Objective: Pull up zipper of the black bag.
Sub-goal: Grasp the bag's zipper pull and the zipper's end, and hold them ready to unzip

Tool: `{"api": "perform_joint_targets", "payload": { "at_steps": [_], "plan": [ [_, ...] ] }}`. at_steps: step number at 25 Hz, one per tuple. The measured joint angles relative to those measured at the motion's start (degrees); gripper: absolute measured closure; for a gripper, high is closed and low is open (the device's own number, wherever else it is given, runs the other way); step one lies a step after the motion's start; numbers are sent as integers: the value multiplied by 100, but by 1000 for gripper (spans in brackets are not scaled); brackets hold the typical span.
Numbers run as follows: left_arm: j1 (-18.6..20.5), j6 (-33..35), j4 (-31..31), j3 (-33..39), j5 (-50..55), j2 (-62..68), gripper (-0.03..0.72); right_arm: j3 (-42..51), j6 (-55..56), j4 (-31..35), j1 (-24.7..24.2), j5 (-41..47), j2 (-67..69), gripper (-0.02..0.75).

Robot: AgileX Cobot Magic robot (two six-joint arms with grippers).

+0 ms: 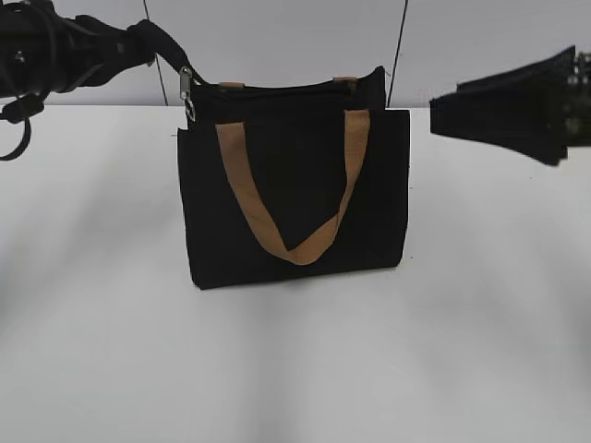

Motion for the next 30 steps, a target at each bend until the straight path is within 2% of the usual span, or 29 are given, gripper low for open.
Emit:
{"api": "perform_joint_targets", "payload": {
  "at_steps": [3,9,10,11,12,18,22,30],
  "plan": [
    [0,-56,0,-8,8,0,665,-555,-26,19,58,102,464,272],
    [0,-87,0,-26,8,0,665,-1334,-105,19,1070,-208,1411,274],
    [0,-87,0,-26,2,0,665,-1426,-111,19,1070,-329,1411,275],
    [0,-87,0,-26,2,0,665,-1536,-116,19,1478,-491,1761,275],
    [0,-87,0,-26,-1,0,665,-1588,-116,19,1667,-559,1913,275],
    [0,-149,-25,-26,-8,0,665,-2388,-116,19,2444,-672,3082,335],
    [0,-262,-25,-26,-10,0,665,-3011,-116,13,2672,-749,3661,351],
    [0,-365,-30,-26,-166,0,665,-3849,44,19,2705,-1022,4309,353]
  ]
}}
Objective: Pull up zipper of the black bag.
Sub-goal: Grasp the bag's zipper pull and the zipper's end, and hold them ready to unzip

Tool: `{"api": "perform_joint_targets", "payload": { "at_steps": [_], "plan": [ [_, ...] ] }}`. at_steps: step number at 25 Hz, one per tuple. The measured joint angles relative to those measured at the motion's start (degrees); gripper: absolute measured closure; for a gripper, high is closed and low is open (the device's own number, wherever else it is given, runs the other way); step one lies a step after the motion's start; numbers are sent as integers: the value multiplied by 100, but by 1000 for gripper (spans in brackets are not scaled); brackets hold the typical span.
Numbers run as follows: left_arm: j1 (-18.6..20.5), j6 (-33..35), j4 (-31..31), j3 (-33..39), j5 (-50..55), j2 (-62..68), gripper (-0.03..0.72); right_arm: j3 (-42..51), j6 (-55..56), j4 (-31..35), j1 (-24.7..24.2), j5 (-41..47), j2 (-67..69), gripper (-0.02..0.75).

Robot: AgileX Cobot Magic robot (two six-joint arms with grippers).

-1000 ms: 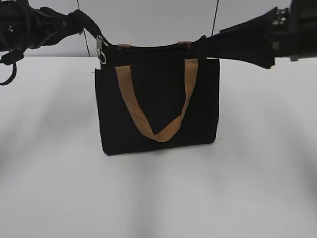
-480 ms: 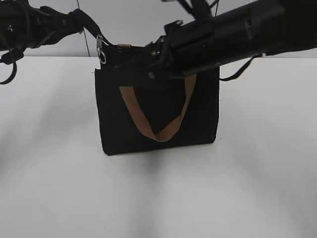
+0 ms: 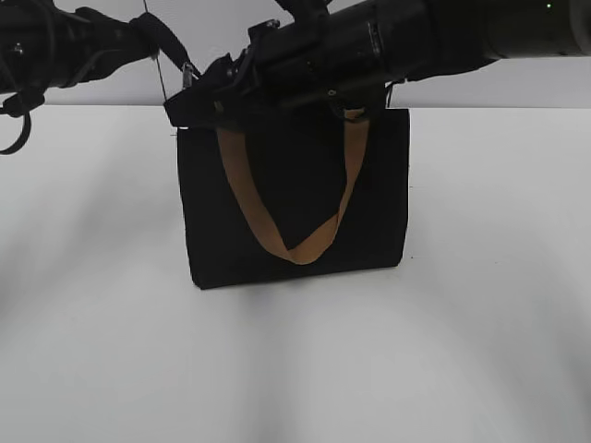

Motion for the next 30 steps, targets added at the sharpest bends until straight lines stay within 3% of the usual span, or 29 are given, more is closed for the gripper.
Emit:
{"api": "perform_joint_targets", "payload": {
  "at_steps": [15,18,24,30],
  "plan": [
    [0,-62,10,0,-245,0,665,-191,33,10,0,-420,301,360],
    [0,-62,16,0,-245,0,666,-191,33,21,0,-474,347,439],
    [0,-66,127,0,-200,-8,666,-191,306,111,0,-712,347,689],
    [0,-66,478,0,80,-10,666,-191,799,141,0,-815,347,752]
  ]
}}
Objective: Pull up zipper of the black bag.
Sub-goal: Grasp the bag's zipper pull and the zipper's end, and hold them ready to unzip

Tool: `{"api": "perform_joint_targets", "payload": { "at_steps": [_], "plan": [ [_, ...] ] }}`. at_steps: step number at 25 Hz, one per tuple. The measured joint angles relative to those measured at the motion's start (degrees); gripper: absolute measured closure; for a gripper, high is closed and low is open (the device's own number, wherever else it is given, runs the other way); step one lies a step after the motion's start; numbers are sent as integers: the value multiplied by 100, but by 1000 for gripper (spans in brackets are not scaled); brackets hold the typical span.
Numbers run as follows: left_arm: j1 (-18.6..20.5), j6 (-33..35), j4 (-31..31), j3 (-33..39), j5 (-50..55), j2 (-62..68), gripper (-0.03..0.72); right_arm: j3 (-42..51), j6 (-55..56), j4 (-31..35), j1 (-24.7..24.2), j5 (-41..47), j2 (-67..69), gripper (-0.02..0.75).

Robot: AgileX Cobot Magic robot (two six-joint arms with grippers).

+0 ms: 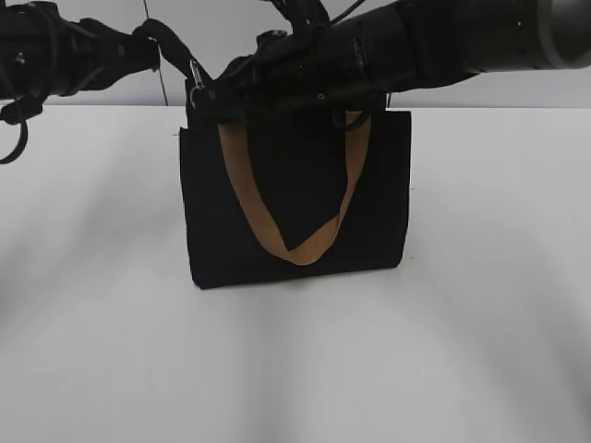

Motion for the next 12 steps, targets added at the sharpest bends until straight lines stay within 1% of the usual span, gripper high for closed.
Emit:
{"api": "perform_joint_targets", "payload": {
  "at_steps": [7,12],
  "plan": [
    [0,0,589,0,1137,0,666,0,455,-74,0,275,-184,752],
    [-7,0,758,0,1271,38,666,0,530,-80,0,297,-349,752]
  ]
}}
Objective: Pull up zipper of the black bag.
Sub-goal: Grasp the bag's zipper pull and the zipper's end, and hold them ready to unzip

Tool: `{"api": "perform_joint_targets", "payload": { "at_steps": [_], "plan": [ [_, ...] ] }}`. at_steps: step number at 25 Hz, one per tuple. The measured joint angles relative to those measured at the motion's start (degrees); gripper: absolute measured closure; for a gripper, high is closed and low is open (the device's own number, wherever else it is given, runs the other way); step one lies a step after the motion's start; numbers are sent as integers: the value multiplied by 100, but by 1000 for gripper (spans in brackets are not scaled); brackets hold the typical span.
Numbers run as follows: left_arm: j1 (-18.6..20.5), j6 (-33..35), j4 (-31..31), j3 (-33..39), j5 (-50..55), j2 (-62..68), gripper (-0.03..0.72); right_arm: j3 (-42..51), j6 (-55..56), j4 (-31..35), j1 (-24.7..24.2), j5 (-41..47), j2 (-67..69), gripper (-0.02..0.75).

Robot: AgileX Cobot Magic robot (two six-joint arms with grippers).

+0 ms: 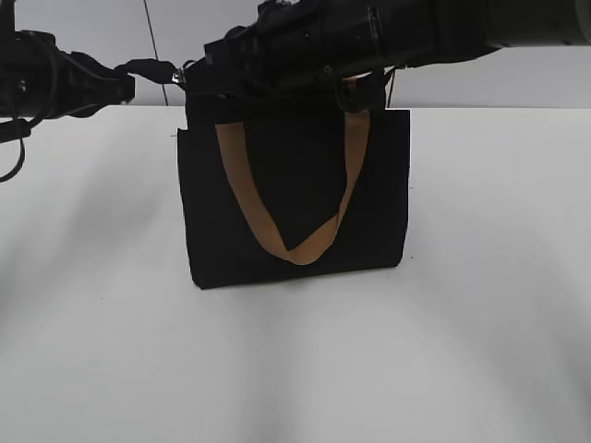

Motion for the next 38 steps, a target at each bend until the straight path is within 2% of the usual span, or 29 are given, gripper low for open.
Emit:
{"api": "perform_joint_targets", "payload": {
  "at_steps": [7,19,29,38],
  "plan": [
    [0,0,28,0,-2,177,666,0,309,-149,-126,-32,0,752],
    [-11,0,34,0,443,177,666,0,2023,-2105,-941,320,-2,752],
    [-11,0,34,0,454,177,666,0,2589,-2927,-1843,931,-390,752],
    [-11,0,34,0,420,177,666,0,2715,-3487,-1985,1081,-454,752]
  ]
}}
